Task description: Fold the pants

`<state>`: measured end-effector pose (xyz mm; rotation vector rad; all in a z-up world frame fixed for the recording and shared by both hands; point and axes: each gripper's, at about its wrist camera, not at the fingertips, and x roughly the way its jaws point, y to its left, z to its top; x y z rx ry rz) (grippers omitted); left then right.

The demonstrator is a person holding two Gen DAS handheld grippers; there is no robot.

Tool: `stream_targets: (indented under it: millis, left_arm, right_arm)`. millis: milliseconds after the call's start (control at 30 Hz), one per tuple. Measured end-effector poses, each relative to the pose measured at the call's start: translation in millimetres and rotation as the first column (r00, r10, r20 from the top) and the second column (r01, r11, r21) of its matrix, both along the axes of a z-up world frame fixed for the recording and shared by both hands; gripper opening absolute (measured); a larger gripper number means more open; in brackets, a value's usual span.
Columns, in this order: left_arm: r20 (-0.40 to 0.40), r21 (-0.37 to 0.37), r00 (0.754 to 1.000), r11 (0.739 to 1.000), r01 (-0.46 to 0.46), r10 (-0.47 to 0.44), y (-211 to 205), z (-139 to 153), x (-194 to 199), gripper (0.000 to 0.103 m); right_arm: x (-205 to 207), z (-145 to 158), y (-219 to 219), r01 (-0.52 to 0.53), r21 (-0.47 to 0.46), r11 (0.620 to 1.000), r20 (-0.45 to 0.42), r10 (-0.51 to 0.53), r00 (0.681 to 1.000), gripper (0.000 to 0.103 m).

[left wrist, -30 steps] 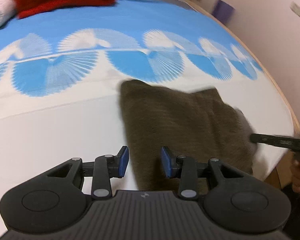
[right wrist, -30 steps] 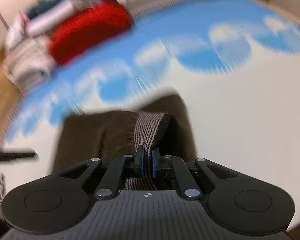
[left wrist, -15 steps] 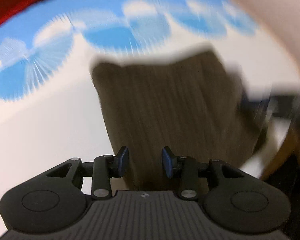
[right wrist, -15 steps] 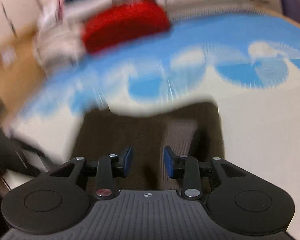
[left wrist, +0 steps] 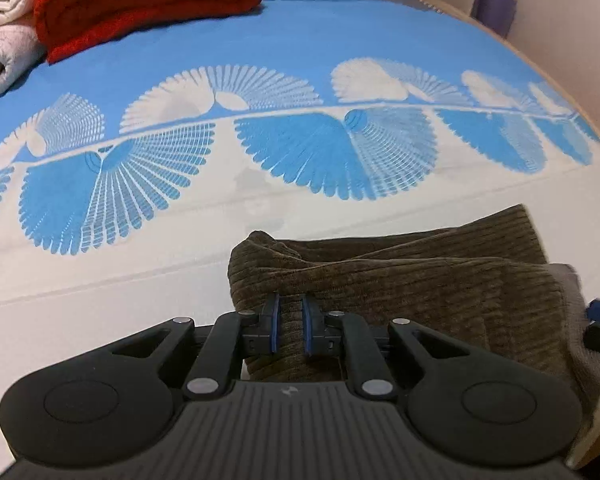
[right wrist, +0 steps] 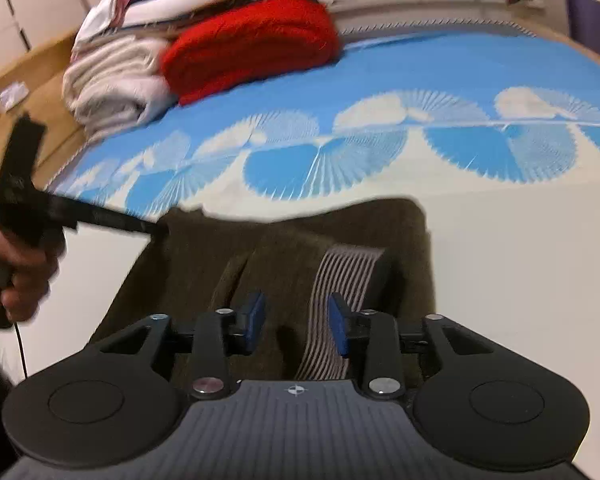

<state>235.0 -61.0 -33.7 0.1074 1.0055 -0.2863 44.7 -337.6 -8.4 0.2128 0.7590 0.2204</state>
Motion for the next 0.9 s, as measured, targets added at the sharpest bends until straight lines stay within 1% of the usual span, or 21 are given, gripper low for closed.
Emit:
stream_targets:
  millis: [33,100,133,167,200,267,300,333,400,467,533,600,633,700,767,800,833,867,900]
  left_arm:
    - [-0.003,0.001,1.0,1.0,-0.007,0.007,0.6,-0.9,1.3,0.015]
    - [-0.007,-0.016,1.0,1.0,-0.022,0.022,4.1,-5.6,5.4,0.016]
    - [-0.011,-0.028,0.999,0.999,-0.03,0.03,6.1,-8.6,8.9,0.016]
    - [-0.017,-0.039,0.999,0.998,-0.041,0.04,8.6,-9.8,10.7,0.016]
    - [-0.022,-0.052,0.999,0.998,-0.048,0.047,10.8,-9.6,11.2,0.016]
    - [-0.024,-0.069,0.998,0.996,-0.051,0.05,12.8,-6.4,7.6,0.016]
    - [-0.023,-0.074,0.999,0.996,-0.05,0.048,14.6,-2.8,4.9,0.016]
    - [-0.024,-0.083,0.999,0.995,-0.051,0.049,17.3,2.1,2.3,0.018]
    - [-0.027,-0.118,0.998,0.992,-0.053,0.05,25.7,17.5,-8.6,0.019]
    - [-0.029,-0.171,1.0,0.985,-0.001,-0.004,33.0,31.2,-25.5,0.019]
    - [-0.031,-0.185,0.995,0.979,0.088,-0.096,33.8,39.2,-44.6,0.019]
    - [-0.036,-0.173,0.977,0.964,0.202,-0.211,29.7,41.1,-67.6,0.02]
    - [-0.037,-0.154,0.965,0.956,0.249,-0.258,26.1,40.4,-78.0,0.02]
    - [-0.04,-0.109,0.935,0.932,0.346,-0.352,18.2,37.4,-100.5,0.023]
    - [-0.073,-0.088,0.903,0.904,0.418,-0.424,11.2,29.2,-121.4,0.037]
    - [-0.105,-0.067,0.883,0.89,0.452,-0.457,7.9,20.4,-129.9,0.037]
    - [-0.115,0.008,0.861,0.866,0.499,-0.495,1.4,9.7,-141.4,0.037]
    - [-0.092,0.083,0.843,0.839,0.537,-0.53,-4.7,2.3,-152.3,0.038]
    - [-0.067,0.13,0.831,0.821,0.555,-0.552,-10.9,0.2,-160.9,0.038]
  right_arm:
    - [4.8,-4.1,1.7,0.014,-0.028,1.0,-0.021,-0.015,1.0,0.042]
    - [17.2,-21.4,4.7,0.04,-0.115,0.993,-0.122,-0.054,0.991,0.043]
    - [22.0,-29.2,3.2,0.062,-0.123,0.99,-0.162,-0.082,0.983,0.054]
    - [25.7,-30.6,-1.5,0.096,-0.093,0.991,-0.175,-0.111,0.978,0.058]
    - [29.3,-30.5,-6.0,0.112,-0.056,0.992,-0.187,-0.121,0.975,0.059]
    - [31.8,-32.4,-10.5,0.133,-0.024,0.991,-0.203,-0.135,0.97,0.059]
    - [30.9,-32.2,-11.1,0.138,-0.014,0.99,-0.199,-0.138,0.97,0.059]
    - [29.4,-30.2,-10.7,0.137,-0.009,0.99,-0.184,-0.137,0.973,0.059]
    - [23.5,-23.0,-9.4,0.129,-0.006,0.992,-0.135,-0.129,0.982,0.059]
    - [15.1,-16.8,-12.8,0.124,0.01,0.992,-0.098,-0.123,0.988,0.058]
    - [7.7,-13.2,-19.2,0.113,0.06,0.992,-0.093,-0.107,0.99,0.06]
    - [-0.4,-13.2,-23.9,0.082,0.102,0.991,-0.122,-0.069,0.99,0.061]
    - [-3.6,-14.2,-23.5,0.071,0.093,0.993,-0.134,-0.058,0.989,0.061]
    - [-12.5,-16.5,-18.8,0.037,0.037,0.999,-0.153,-0.031,0.988,0.061]
    - [-22.3,-17.9,-15.3,0.012,-0.003,1.0,-0.161,-0.013,0.987,0.062]
    - [-26.5,-19.2,-15.8,0.006,-0.012,1.0,-0.168,-0.008,0.986,0.068]
    - [-29.5,-21.5,-16.7,0.006,-0.023,1.0,-0.181,-0.01,0.983,0.076]
    - [-31.4,-25.6,-19.3,0.009,-0.029,1.0,-0.206,-0.015,0.978,0.081]
    - [-33.2,-29.7,-21.1,0.011,-0.022,1.0,-0.228,-0.016,0.974,0.087]
